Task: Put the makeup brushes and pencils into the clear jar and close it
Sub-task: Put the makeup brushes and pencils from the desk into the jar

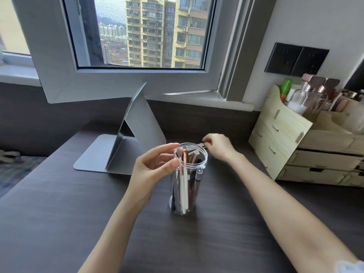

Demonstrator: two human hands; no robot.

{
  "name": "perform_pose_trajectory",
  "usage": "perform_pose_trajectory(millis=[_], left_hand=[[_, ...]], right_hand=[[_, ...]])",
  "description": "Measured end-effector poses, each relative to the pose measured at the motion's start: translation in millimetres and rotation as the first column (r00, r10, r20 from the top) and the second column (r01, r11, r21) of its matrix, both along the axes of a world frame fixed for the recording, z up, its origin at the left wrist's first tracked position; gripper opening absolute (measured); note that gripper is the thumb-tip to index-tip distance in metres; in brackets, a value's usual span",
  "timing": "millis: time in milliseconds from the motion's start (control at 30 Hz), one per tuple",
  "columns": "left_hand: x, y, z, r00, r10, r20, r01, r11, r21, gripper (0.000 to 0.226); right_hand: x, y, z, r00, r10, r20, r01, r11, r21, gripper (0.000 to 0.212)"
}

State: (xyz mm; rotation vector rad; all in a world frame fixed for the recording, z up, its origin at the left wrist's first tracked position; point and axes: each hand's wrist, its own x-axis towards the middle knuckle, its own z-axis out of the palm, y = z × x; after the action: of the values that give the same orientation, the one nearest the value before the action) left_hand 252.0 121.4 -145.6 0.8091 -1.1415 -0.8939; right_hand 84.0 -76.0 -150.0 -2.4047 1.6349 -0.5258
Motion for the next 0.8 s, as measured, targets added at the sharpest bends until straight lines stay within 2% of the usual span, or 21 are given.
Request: perform_pose_trajectory(millis=[133,200,300,533,600,667,733,800], left_hand=[[1,-2,-1,1.0,-0.003,-0.004,0.003,1.0,0.002,0.036],[1,-2,-1,1.0,-0.007,-0.002,0.007,1.0,0.002,0.036],[1,-1,0,1.0,-0.007,0.005,0.007,1.0,-0.001,0.036],[0,2,2,1.0,0.005,0.017,-0.005,1.0,-0.004,0.034],[0,2,3,1.0,0.005,0.02,-0.005,1.0,-0.006,0.032],[-1,2,2,1.0,0.009,0.017,-0.009,1.0,-0.005,0.03],[-1,2,3,1.0,0.011,0.01,-0.011,1.0,-0.008,0.03],[-1,2,2,1.0,0.008,-0.002,-0.008,1.0,-0.01,0.031]], right_hand=[[12,-25,-31,0.964,0.108,-0.245,-0.115,0.993,-0.017,0.031],[18,-29,-37,0.909,0.13,-0.395,-0.173,0.982,-0.073,0.024],[21,-28,-38,0.831,0.137,-0.539,-0.253,0.956,-0.147,0.027],[6,-15,-32,0.7,0.161,-0.696,-0.341,0.931,-0.128,0.027],[-3,-14,-34,0.715,0.167,-0.679,-0.346,0.928,-0.136,0.028],[-10,-12,-37,0.786,0.182,-0.591,-0.331,0.931,-0.153,0.024],[-15,-2,-26,0.906,0.154,-0.395,-0.256,0.941,-0.219,0.021],[-23,12,-4,0.985,0.088,-0.148,-0.133,0.934,-0.331,0.021]])
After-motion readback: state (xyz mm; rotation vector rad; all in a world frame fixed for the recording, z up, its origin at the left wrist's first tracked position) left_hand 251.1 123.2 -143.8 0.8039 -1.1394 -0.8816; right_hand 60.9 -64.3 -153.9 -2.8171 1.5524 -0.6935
